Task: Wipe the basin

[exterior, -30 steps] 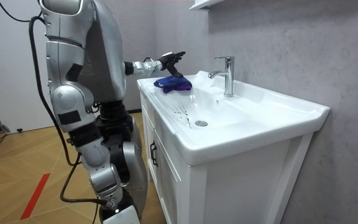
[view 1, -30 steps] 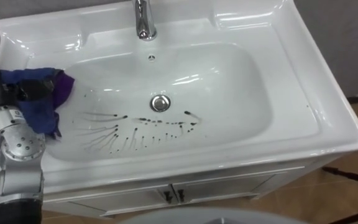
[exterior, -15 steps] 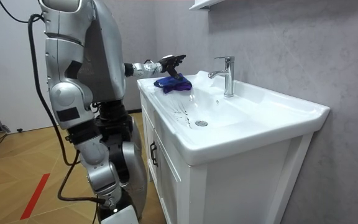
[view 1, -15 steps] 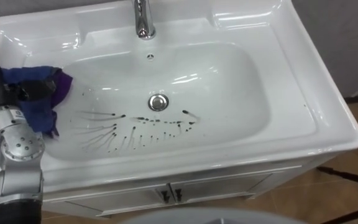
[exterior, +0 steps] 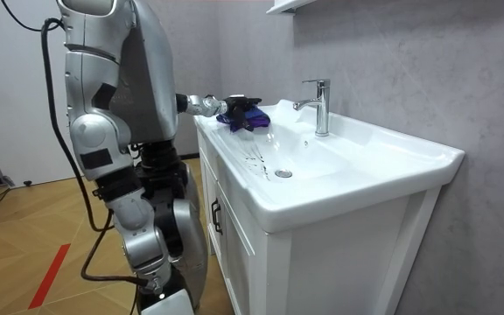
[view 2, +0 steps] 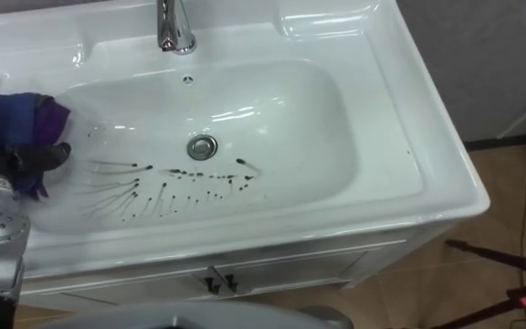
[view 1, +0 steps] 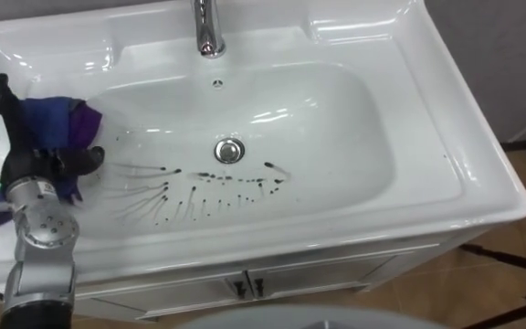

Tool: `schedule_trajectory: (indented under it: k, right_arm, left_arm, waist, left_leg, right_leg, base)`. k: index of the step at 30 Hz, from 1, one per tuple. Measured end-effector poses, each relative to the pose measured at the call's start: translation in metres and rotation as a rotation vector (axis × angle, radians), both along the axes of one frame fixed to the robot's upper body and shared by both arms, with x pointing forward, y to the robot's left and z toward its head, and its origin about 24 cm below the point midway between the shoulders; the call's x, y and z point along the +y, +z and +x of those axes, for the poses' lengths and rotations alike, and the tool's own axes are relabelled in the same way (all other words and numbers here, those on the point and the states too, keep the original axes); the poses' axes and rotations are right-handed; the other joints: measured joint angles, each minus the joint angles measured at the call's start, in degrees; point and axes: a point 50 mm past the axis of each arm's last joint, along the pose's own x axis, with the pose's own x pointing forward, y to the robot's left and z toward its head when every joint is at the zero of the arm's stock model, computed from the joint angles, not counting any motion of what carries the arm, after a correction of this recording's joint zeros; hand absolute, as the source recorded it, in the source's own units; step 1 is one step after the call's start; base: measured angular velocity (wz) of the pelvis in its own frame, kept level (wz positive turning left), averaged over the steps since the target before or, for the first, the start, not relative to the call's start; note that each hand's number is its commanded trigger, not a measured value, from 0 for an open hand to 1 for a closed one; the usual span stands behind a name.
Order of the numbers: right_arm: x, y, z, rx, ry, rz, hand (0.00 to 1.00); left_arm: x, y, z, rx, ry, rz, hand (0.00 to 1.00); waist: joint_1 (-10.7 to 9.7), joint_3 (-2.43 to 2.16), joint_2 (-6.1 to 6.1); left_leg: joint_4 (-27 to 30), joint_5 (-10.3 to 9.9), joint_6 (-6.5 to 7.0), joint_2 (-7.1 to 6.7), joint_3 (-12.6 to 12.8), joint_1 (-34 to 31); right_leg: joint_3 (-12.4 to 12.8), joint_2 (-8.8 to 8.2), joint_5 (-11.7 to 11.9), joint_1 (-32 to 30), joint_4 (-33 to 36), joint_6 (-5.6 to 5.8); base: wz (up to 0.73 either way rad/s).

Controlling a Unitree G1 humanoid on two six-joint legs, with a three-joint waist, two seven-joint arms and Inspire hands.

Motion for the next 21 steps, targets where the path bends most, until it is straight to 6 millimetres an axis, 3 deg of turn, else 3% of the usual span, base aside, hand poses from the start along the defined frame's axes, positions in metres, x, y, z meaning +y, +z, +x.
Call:
schedule_trajectory:
  k: [5,8,21]
  right_arm:
    - [0.000,0.000,0.001,0.000,-0.001,0.002,0.00]
    - [0.000,0.000,-0.001,0.014,0.000,0.011,0.00]
    - [-0.005,0.001,-0.013,0.072,-0.061,-0.020,0.00]
  left_arm:
    - [0.001,-0.003,-0.002,0.037,-0.010,0.046,0.00]
    - [0.003,-0.016,-0.008,0.113,-0.006,0.073,0.00]
    - [0.010,-0.032,-0.024,0.289,-0.038,0.239,0.00]
  waist:
    - [-0.1,-0.11,0.50]
    - [0.0,-0.10,0.47]
    - [0.2,-0.36,0.29]
  left_leg:
    - [0.0,0.0,0.00,-0.01,0.0,0.0]
    - [-0.1,0.0,0.00,0.01,0.0,0.2]
    - [-0.5,0.0,0.00,0.12,1.7,1.8]
  right_leg:
    - [0.0,-0.08,0.0,0.1,0.1,0.00]
    - [0.3,0.01,0.0,0.0,0.2,0.00]
    - [2.7,0.48,0.0,0.2,1.0,-0.01]
  base:
    - [0.01]
    - [-0.03]
    - [-0.09]
